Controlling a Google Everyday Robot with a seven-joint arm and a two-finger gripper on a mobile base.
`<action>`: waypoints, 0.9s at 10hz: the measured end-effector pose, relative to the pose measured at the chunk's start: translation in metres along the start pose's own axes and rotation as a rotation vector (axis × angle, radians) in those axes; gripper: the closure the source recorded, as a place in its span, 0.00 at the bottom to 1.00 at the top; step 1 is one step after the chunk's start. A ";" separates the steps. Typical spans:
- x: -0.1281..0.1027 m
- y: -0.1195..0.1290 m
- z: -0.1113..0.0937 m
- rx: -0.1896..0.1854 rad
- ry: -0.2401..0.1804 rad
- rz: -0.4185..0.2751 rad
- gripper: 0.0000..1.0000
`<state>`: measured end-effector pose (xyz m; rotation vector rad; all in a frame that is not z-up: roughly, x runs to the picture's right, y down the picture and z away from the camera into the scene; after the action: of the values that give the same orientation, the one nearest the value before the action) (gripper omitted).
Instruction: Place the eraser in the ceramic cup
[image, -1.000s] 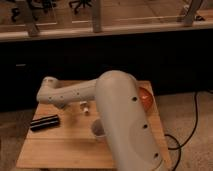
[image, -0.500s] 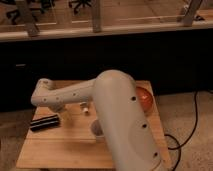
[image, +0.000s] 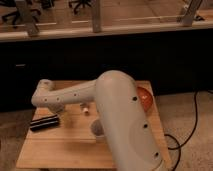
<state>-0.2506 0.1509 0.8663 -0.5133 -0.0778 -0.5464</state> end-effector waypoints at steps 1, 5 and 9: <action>-0.002 0.002 0.003 -0.005 -0.006 -0.004 0.20; -0.011 0.008 0.012 -0.018 -0.026 -0.024 0.20; -0.011 0.002 0.017 -0.017 -0.040 -0.022 0.20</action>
<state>-0.2580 0.1657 0.8783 -0.5403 -0.1174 -0.5583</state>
